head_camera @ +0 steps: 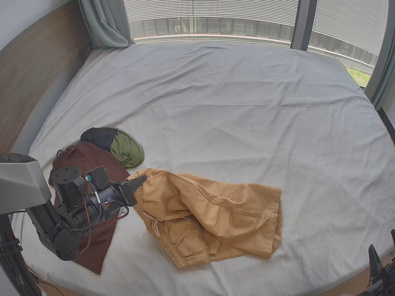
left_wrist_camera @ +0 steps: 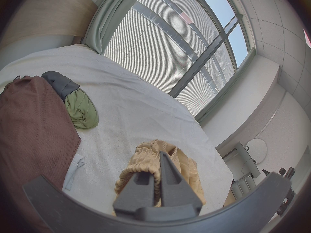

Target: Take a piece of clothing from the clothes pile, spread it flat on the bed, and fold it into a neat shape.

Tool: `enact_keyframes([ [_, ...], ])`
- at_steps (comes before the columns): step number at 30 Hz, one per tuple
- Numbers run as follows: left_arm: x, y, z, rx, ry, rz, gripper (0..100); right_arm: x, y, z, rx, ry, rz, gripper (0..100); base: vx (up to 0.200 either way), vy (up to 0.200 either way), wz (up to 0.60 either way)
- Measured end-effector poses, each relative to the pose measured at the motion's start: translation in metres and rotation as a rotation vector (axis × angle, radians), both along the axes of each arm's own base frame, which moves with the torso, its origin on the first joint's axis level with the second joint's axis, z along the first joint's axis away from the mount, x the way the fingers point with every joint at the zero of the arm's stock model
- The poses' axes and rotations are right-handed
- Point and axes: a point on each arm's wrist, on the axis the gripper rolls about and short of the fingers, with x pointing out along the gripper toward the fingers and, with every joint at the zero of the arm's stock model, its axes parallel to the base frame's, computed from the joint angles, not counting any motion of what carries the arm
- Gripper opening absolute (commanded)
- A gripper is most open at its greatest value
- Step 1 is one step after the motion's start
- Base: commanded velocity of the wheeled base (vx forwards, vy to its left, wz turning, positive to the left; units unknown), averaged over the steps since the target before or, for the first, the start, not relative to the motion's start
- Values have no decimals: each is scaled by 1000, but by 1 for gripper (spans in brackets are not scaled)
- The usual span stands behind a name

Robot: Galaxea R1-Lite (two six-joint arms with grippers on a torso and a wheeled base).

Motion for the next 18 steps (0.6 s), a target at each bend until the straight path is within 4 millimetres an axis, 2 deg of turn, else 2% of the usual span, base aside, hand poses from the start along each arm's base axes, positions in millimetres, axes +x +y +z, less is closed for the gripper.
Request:
enact_keyframes([
  [12,1,-1,-3,5,10,1,0,0,0,0,2,-3,-1,100,0,0,0],
  [18,-1,-1,6,-4,-20,-1,0,0,0,1,6,-7,-3,100,0,0,0],
])
